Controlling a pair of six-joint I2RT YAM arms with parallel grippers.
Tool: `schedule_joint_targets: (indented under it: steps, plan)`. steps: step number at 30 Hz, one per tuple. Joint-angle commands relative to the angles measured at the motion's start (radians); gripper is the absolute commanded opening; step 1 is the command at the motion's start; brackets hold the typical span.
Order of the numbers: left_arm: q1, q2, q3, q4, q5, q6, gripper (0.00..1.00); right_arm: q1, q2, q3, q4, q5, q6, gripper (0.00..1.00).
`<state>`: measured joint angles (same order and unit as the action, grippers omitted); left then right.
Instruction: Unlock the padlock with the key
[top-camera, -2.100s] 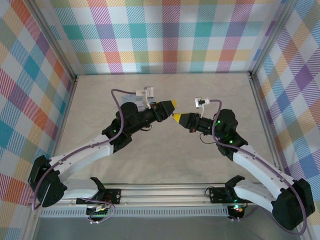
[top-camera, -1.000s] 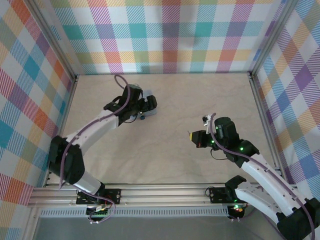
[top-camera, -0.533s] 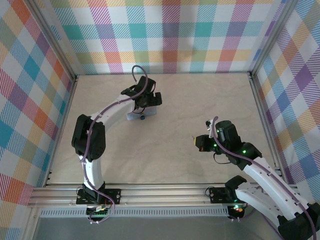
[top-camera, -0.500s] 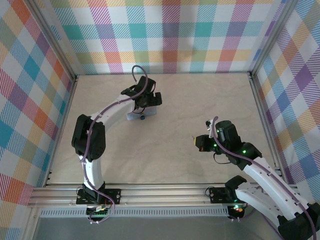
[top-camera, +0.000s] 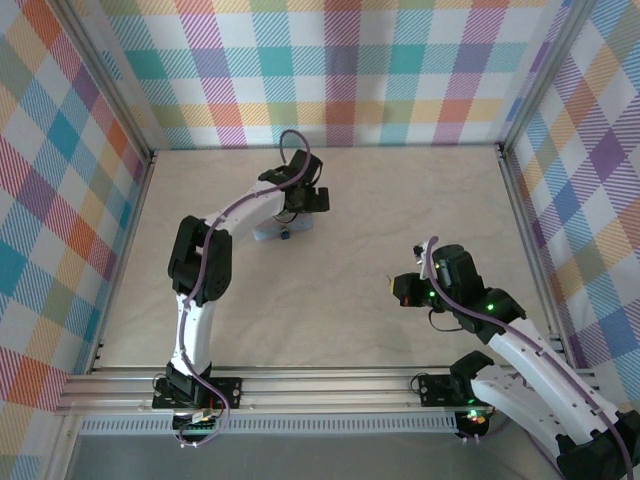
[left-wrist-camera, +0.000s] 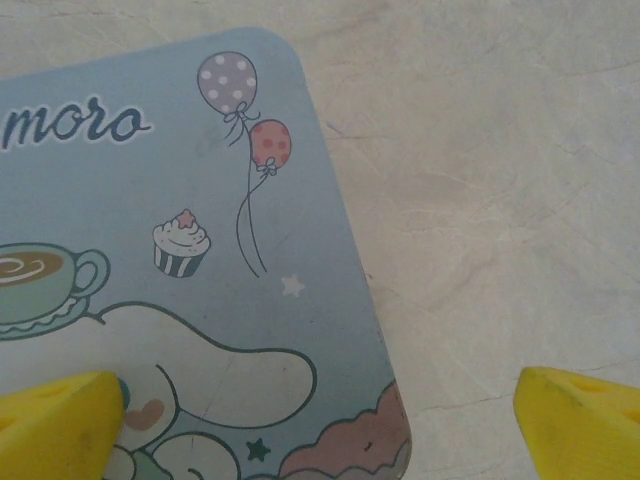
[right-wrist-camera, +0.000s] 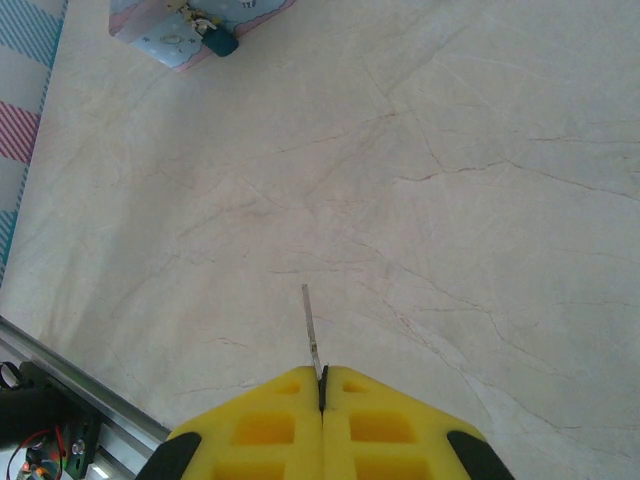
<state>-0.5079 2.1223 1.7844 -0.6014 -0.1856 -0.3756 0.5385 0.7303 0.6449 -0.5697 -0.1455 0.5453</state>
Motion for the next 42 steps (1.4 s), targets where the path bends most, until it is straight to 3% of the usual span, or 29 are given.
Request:
schedule_joint_targets:
  steps: [1,19,33,42]
  plan:
    - [-0.001,0.03,0.053,0.001,0.031,0.03,1.0,0.005,0.004,-0.018,-0.001,0.007,0.014,0.0]
    - [-0.033,0.164,0.219,-0.042,0.051,0.081,0.99,0.003,0.021,-0.028,-0.005,0.005,0.015,0.0]
    - [-0.153,-0.042,-0.108,0.065,0.014,0.078,1.0,-0.097,-0.037,-0.037,-0.065,-0.05,-0.001,0.0]
    - [-0.239,-0.194,-0.32,0.128,0.017,0.022,1.0,-0.123,-0.053,0.013,-0.146,0.011,-0.041,0.0]
